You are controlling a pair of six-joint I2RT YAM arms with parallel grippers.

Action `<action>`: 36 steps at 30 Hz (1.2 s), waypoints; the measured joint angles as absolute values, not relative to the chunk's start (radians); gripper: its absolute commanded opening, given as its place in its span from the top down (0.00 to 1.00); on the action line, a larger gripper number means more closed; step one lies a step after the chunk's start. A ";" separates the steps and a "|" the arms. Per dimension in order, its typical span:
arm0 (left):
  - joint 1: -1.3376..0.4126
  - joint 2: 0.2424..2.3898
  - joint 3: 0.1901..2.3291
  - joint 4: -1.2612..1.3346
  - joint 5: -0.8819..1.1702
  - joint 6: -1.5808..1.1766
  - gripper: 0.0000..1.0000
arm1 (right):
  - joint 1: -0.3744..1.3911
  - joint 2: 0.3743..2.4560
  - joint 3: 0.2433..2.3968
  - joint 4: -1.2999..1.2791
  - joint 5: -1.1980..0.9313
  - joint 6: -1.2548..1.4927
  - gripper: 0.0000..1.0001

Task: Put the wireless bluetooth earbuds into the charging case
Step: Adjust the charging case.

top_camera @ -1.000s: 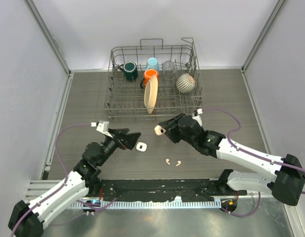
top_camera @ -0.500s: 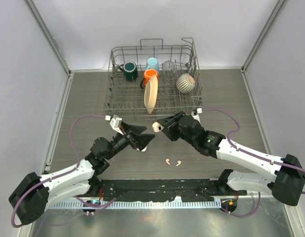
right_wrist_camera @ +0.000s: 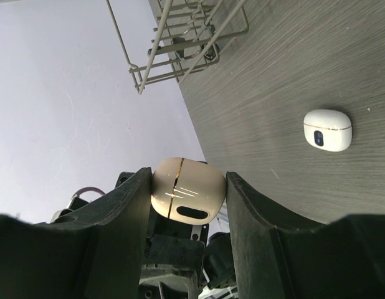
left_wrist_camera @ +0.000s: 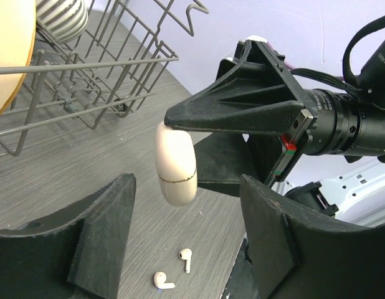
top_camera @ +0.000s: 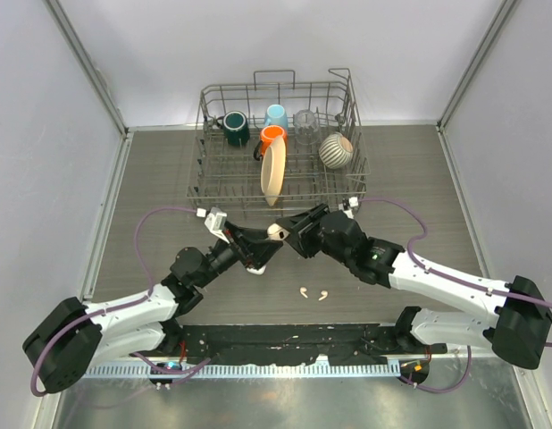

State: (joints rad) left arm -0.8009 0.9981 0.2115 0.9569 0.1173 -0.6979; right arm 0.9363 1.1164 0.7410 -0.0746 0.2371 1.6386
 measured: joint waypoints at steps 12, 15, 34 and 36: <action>-0.805 1.017 0.213 0.990 0.105 -0.695 0.63 | 0.977 1.120 0.735 -0.056 0.232 1.657 0.99; -0.807 1.024 0.213 0.991 0.101 -0.695 0.80 | 0.986 1.120 0.735 -0.053 0.231 1.657 0.99; -0.811 0.861 0.215 0.862 0.150 -0.572 1.00 | 0.962 1.057 0.720 0.034 0.136 1.406 0.20; -0.811 0.799 0.210 0.826 0.160 -0.538 1.00 | 0.938 1.043 0.720 0.045 0.078 1.361 0.20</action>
State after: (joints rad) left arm -0.8108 0.7990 0.2104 0.8265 0.1596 -0.5381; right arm 0.9379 1.0428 0.7197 0.0448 0.0784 1.3605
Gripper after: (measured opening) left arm 0.267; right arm 0.795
